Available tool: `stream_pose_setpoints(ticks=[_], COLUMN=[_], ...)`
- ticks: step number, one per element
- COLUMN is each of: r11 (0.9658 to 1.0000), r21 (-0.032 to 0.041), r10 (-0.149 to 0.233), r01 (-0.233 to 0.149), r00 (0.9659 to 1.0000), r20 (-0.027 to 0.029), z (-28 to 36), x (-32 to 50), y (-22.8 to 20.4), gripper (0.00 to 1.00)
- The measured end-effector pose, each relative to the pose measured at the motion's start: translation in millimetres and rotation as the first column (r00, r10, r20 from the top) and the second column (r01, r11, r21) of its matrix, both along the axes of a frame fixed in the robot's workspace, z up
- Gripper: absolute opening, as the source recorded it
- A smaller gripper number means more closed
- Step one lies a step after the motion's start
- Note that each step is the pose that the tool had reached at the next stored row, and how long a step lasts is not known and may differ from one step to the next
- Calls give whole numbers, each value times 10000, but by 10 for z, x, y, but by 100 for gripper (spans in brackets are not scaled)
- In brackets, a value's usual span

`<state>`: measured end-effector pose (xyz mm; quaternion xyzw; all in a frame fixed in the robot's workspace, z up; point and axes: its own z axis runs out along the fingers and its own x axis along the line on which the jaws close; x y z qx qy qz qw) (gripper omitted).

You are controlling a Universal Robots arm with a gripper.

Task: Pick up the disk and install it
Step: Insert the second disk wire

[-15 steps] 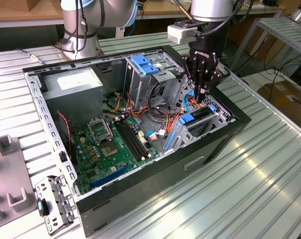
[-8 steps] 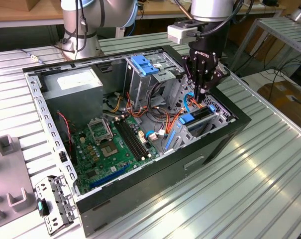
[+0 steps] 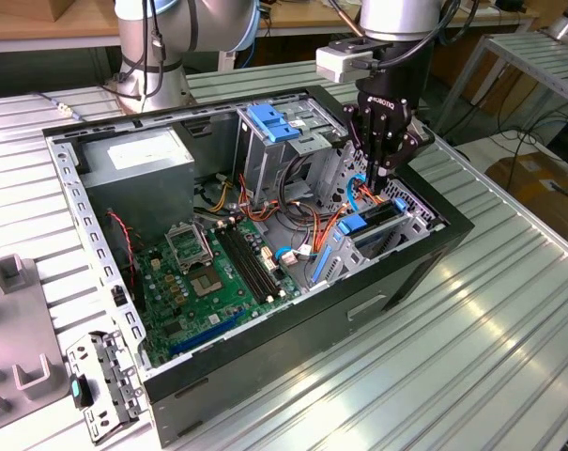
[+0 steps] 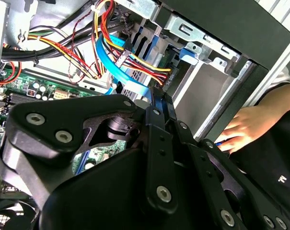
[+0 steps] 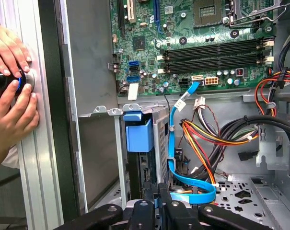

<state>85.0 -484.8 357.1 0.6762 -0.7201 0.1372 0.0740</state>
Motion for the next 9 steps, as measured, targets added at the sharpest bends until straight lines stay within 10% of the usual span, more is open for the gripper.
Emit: stream_pose_setpoints(ticks=[9], r11=[10000], r21=[0], r10=[0], r01=[0], r00=[10000], r20=[8], z=[0], x=[0], y=[0], gripper=[16])
